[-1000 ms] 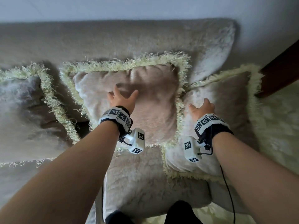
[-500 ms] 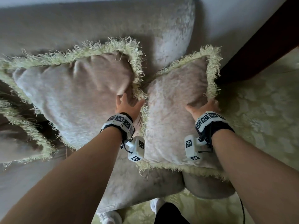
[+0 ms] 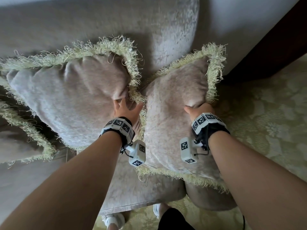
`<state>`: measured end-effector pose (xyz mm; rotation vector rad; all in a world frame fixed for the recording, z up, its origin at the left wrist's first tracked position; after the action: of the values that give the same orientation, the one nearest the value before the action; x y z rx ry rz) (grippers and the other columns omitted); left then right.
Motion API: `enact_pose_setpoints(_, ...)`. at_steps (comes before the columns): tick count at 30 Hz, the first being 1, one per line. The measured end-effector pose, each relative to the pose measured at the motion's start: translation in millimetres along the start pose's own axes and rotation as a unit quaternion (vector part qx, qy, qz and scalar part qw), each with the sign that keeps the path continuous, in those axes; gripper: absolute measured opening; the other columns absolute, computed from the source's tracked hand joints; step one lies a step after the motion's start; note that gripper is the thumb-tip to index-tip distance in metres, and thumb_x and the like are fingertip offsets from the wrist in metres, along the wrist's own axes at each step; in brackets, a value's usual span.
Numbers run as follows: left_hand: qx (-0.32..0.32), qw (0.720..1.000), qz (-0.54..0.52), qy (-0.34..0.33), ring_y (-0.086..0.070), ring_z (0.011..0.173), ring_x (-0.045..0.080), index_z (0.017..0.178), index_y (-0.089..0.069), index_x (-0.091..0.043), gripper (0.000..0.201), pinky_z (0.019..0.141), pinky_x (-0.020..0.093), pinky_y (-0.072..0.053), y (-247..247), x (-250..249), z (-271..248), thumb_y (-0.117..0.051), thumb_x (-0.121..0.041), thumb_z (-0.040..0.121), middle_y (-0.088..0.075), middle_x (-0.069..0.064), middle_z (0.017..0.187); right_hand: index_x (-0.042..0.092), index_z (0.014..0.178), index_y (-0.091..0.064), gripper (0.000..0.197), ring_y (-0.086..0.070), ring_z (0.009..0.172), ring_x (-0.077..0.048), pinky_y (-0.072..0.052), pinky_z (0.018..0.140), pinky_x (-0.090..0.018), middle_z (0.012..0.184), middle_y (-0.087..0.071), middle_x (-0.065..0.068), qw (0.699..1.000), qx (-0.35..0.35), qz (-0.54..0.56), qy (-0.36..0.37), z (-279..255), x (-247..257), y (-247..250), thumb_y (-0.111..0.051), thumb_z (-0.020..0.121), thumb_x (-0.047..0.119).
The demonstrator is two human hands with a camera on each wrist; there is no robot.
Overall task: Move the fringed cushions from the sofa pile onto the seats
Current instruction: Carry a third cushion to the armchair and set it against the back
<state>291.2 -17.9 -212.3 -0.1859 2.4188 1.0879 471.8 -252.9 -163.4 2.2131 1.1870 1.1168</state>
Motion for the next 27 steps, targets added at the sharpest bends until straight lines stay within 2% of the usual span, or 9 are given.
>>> enact_pose_setpoints(2,0.007,1.000,-0.008,-0.003,-0.026,0.157,0.035,0.165,-0.015,-0.027,0.099,0.122,0.061,-0.030,0.5,-4.2,-3.6,-0.056,-0.075,0.088,0.004,-0.001,0.175,0.012,0.094,-0.058,0.030,-0.066,0.091,-0.028,-0.050,0.078,-0.032,0.107,-0.069,-0.008,1.000,-0.003,0.013,0.021,-2.3,1.2,7.8,-0.072,0.086,0.037)
enact_pose_setpoints(5,0.008,0.999,-0.043,-0.021,-0.035,0.153,0.030,0.165,-0.019,-0.021,0.097,0.122,0.053,-0.034,1.5,-18.6,-11.9,-0.059,-0.069,0.091,-0.014,0.004,0.173,0.008,0.100,-0.065,0.028,-0.065,0.092,-0.028,-0.050,0.079,-0.032,0.103,-0.069,-0.009,0.999,-0.002,0.021,0.040,-6.2,0.4,16.7,-0.069,0.088,0.033)
enact_pose_setpoints(7,0.017,0.998,-0.046,-0.036,-0.038,0.151,0.030,0.164,-0.020,-0.021,0.096,0.121,0.052,-0.035,0.6,-28.9,-19.7,-0.059,-0.069,0.091,-0.024,0.006,0.170,0.008,0.097,-0.065,0.026,-0.064,0.090,-0.028,-0.049,0.077,-0.032,0.099,-0.069,-0.008,0.998,-0.004,0.021,0.050,-12.1,-1.5,21.8,-0.068,0.089,0.033)
enact_pose_setpoints(9,0.029,0.998,-0.039,-0.040,-0.032,0.154,0.031,0.164,-0.019,-0.023,0.096,0.122,0.056,-0.033,-1.8,-35.9,-25.1,-0.057,-0.071,0.090,-0.024,0.007,0.171,0.009,0.093,-0.063,0.023,-0.062,0.086,-0.027,-0.047,0.074,-0.031,0.094,-0.067,-0.007,0.998,-0.012,0.029,0.061,-17.7,-2.6,27.2,-0.068,0.089,0.031)
enact_pose_setpoints(12,0.042,0.997,-0.036,-0.048,-0.024,0.158,0.029,0.165,-0.017,-0.023,0.093,0.125,0.055,-0.028,-5.1,-46.5,-38.5,-0.057,-0.066,0.094,-0.019,0.006,0.173,0.009,0.093,-0.063,0.022,-0.060,0.081,-0.026,-0.044,0.071,-0.029,0.089,-0.063,-0.005,0.996,-0.041,0.044,0.071,-29.4,-6.6,53.1,-0.068,0.089,0.030)
enact_pose_setpoints(16,0.060,0.996,-0.041,-0.061,-0.029,0.156,0.031,0.165,-0.016,-0.021,0.093,0.124,0.053,-0.030,-11.2,-56.3,-57.0,-0.058,-0.064,0.095,-0.022,0.008,0.172,0.010,0.094,-0.065,0.022,-0.062,0.081,-0.026,-0.046,0.073,-0.031,0.090,-0.066,-0.005,0.992,-0.073,0.078,0.070,-38.8,-18.3,86.1,-0.068,0.089,0.031)
enact_pose_setpoints(21,0.084,0.990,-0.049,-0.101,-0.026,0.157,0.030,0.165,-0.017,-0.018,0.091,0.126,0.051,-0.026,-18.3,-80.4,-78.2,-0.057,-0.062,0.097,-0.022,0.008,0.172,0.014,0.087,-0.064,0.017,-0.062,0.073,-0.024,-0.046,0.067,-0.029,0.074,-0.062,0.003,0.983,-0.099,0.116,0.102,-58.5,-16.7,111.7,-0.066,0.090,0.030)
enact_pose_setpoints(27,0.092,0.985,-0.061,-0.129,-0.030,0.155,0.030,0.165,-0.019,-0.014,0.090,0.125,0.050,-0.028,-19.7,-106.5,-101.9,-0.055,-0.062,0.098,-0.026,0.009,0.170,0.015,0.090,-0.064,0.013,-0.057,0.062,-0.012,-0.041,0.062,-0.023,0.072,-0.060,0.005,0.967,-0.125,0.161,0.153,-82.5,3.7,168.7,-0.065,0.091,0.028)
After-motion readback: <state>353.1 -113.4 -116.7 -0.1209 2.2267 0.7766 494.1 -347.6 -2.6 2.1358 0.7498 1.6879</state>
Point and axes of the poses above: each hand's wrist, its own z-axis towards the middle knuckle, its own y-axis out of the back of the hand, x = y × z, the point moved 7 cm from there along z, towards the middle knuckle
